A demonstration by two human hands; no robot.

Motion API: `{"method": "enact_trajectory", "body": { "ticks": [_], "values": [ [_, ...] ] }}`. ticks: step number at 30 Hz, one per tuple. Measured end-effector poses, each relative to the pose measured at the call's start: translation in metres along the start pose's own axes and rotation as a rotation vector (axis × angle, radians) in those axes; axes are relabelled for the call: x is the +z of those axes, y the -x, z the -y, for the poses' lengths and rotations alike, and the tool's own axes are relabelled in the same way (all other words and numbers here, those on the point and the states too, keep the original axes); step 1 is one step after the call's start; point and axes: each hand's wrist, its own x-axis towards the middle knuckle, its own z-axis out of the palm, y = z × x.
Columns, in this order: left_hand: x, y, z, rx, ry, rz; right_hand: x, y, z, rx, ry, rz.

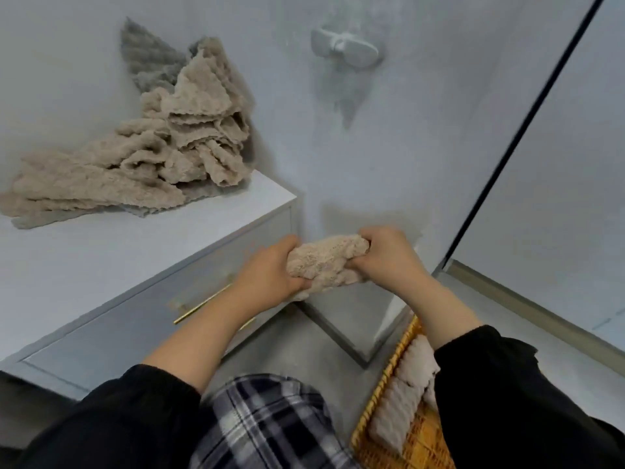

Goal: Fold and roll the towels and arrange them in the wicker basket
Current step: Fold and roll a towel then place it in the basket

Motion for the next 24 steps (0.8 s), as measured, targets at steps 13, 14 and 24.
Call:
{"method": "enact_trajectory", "body": {
  "ticks": [13,14,24],
  "values": [
    [0.134,-0.022,-0.072,-0.278,0.375,0.563,-0.008,0.072,-0.165,0.679,-1.213,-0.02],
    [0.151,-0.025,-0.076,-0.329,0.433,0.595,-0.003,0.077,-0.178,0.746,-1.331,-0.048],
    [0.274,-0.039,-0.098,-0.548,0.77,0.621,0.043,0.118,-0.263,0.853,-1.903,-0.11]
  ]
}}
